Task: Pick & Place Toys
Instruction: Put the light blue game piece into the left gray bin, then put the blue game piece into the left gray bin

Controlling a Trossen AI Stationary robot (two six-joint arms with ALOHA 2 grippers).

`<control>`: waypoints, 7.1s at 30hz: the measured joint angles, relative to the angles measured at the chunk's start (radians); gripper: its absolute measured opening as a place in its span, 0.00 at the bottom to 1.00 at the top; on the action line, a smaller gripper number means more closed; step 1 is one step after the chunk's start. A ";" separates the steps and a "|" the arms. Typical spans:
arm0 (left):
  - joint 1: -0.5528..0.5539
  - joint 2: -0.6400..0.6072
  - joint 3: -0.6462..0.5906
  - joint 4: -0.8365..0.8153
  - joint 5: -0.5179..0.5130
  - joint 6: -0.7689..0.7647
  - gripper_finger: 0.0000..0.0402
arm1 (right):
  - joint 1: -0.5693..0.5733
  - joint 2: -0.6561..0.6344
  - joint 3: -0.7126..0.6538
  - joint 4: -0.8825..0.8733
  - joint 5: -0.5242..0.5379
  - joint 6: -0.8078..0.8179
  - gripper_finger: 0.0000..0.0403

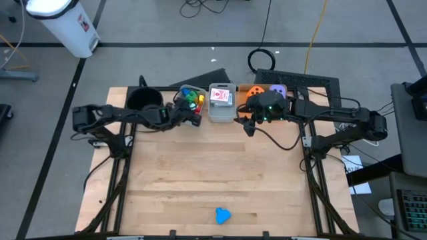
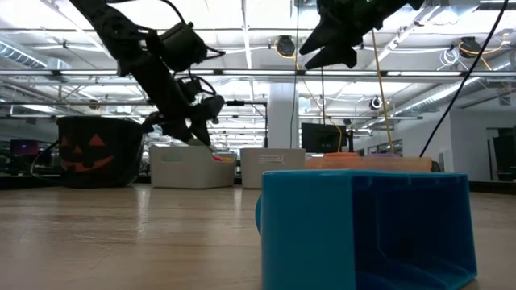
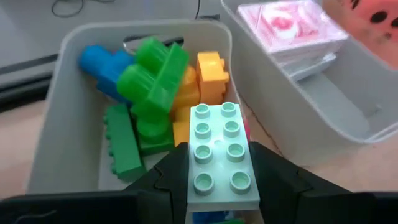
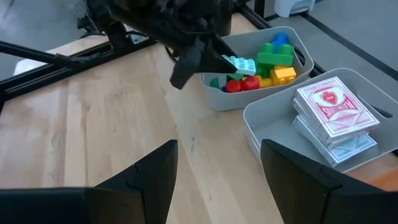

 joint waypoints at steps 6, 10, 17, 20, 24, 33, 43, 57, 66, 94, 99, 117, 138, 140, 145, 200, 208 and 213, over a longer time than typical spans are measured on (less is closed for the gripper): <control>0.016 0.051 0.001 0.026 0.027 0.019 0.35 | 0.000 0.000 0.000 -0.006 0.000 0.022 0.55; 0.031 0.073 0.000 0.023 0.036 0.016 0.35 | 0.000 0.000 0.000 -0.006 0.000 0.030 0.55; 0.054 0.074 0.000 0.030 0.055 0.002 0.35 | 0.000 0.000 0.000 -0.006 0.000 0.023 0.55; 0.057 0.074 0.000 0.030 0.056 -0.003 0.38 | 0.000 0.000 0.000 -0.006 0.000 0.020 0.55; 0.058 0.074 0.000 0.028 0.056 -0.004 0.52 | 0.000 0.000 0.000 -0.006 0.000 0.019 0.55; 0.058 0.055 0.000 0.053 0.097 0.017 0.70 | 0.000 0.000 0.000 -0.006 0.000 0.012 0.55; 0.054 -0.115 0.111 0.076 0.194 0.182 0.69 | 0.000 0.000 0.000 0.002 -0.003 -0.012 0.55; -0.030 -0.213 0.174 0.425 0.359 0.146 0.65 | 0.001 0.000 0.000 0.129 -0.007 -0.005 0.55; -0.054 -0.213 0.174 0.528 0.565 -0.043 0.66 | 0.007 0.001 0.001 0.266 -0.005 0.174 0.55; -0.751 -0.212 0.173 0.434 0.124 0.074 0.53 | 0.645 0.114 0.001 0.450 0.128 0.215 0.55; -0.840 -0.212 0.173 0.435 -0.040 0.000 0.53 | 0.755 0.195 0.001 0.415 0.122 0.225 0.55; -0.947 -0.201 0.172 0.426 -0.273 -0.165 0.53 | 0.874 0.713 0.433 0.047 0.070 -0.075 0.55; -0.947 -0.201 0.172 0.309 -0.225 -0.162 0.53 | 0.799 0.865 0.457 -0.046 -0.003 0.016 0.55; -0.947 -0.201 0.172 0.306 -0.215 -0.164 0.53 | 0.802 0.865 0.457 -0.046 -0.003 0.021 0.55; -0.947 -0.201 0.172 0.304 -0.208 -0.165 0.53 | 0.803 0.865 0.457 -0.047 -0.012 0.052 0.55; -0.947 -0.201 0.172 0.254 -0.207 -0.217 0.53 | 0.833 0.904 0.457 -0.028 0.026 0.155 0.39; -0.947 -0.201 0.172 0.254 -0.207 -0.216 0.53 | 0.821 0.904 0.457 0.017 0.026 0.187 0.20; -0.947 -0.201 0.172 0.254 -0.207 -0.216 0.53 | 0.814 0.904 0.457 0.020 0.026 0.203 0.10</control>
